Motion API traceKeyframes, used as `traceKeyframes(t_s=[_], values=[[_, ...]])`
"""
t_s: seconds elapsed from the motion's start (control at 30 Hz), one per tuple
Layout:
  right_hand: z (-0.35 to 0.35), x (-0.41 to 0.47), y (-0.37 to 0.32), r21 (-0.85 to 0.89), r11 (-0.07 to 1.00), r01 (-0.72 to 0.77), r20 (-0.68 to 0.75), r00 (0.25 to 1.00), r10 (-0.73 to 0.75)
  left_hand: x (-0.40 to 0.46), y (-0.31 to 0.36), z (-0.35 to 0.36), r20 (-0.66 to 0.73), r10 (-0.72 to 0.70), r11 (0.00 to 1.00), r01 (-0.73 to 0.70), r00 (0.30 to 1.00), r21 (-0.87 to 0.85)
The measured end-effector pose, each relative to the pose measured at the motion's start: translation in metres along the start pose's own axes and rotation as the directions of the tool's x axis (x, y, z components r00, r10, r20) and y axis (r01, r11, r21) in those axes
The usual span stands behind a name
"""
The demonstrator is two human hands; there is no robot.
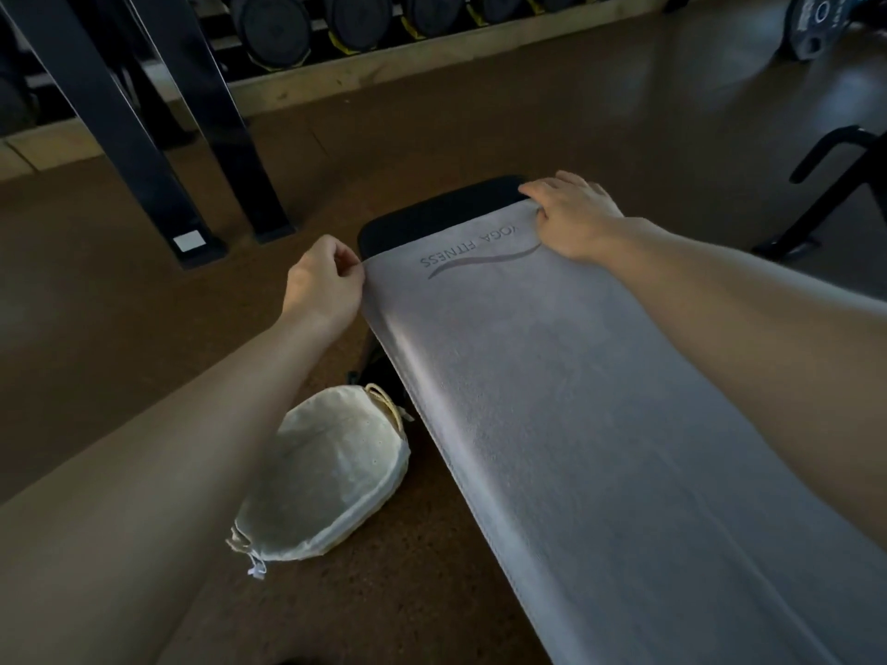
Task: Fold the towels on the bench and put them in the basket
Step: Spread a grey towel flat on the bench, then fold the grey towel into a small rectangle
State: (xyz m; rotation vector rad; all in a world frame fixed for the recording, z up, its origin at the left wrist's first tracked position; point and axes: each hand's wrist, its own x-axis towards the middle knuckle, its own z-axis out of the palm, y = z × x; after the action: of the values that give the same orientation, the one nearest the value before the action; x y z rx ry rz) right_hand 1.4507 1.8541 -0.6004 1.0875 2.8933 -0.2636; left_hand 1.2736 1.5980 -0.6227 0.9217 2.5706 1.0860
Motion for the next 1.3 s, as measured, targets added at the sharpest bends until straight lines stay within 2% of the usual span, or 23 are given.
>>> traceKeyframes(t_s=[0.13, 0.23, 0.53, 0.77, 1.0, 1.07, 1.2, 1.3], values=[[-0.012, 0.007, -0.005, -0.155, 0.985, 0.071, -0.062, 0.995, -0.081, 0.001, 0.000, 0.000, -0.022, 0.054, 0.998, -0.053, 0.998, 0.023], [-0.018, 0.009, -0.005, -0.233, 0.967, 0.099, -0.048, 0.992, -0.113, 0.002, 0.004, -0.003, -0.058, 0.080, 0.997, -0.079, 0.995, 0.021], [-0.024, 0.010, -0.004, -0.056, 0.998, 0.029, -0.046, 0.998, -0.031, 0.005, 0.008, -0.003, -0.036, 0.047, 0.999, -0.046, 0.998, 0.020], [-0.015, 0.015, 0.002, -0.044, 0.999, -0.020, -0.061, 0.998, 0.017, 0.008, -0.001, 0.002, -0.027, 0.051, 0.998, -0.050, 0.998, 0.049], [-0.018, 0.011, 0.001, -0.268, 0.963, 0.021, -0.242, 0.966, -0.089, 0.007, -0.002, -0.001, -0.023, 0.079, 0.993, -0.077, 0.997, 0.086], [-0.018, 0.008, 0.002, -0.206, 0.978, -0.001, -0.306, 0.950, -0.063, 0.007, 0.001, -0.005, -0.027, 0.103, 0.986, -0.099, 0.994, 0.135], [-0.028, 0.010, 0.001, 0.040, 0.994, -0.097, -0.427, 0.898, 0.105, 0.010, 0.018, -0.019, -0.108, 0.143, 0.970, -0.117, 0.984, 0.213], [-0.042, 0.013, -0.006, 0.198, 0.976, -0.092, -0.482, 0.858, 0.178, 0.013, 0.036, -0.032, -0.196, 0.196, 0.958, -0.144, 0.961, 0.248]])
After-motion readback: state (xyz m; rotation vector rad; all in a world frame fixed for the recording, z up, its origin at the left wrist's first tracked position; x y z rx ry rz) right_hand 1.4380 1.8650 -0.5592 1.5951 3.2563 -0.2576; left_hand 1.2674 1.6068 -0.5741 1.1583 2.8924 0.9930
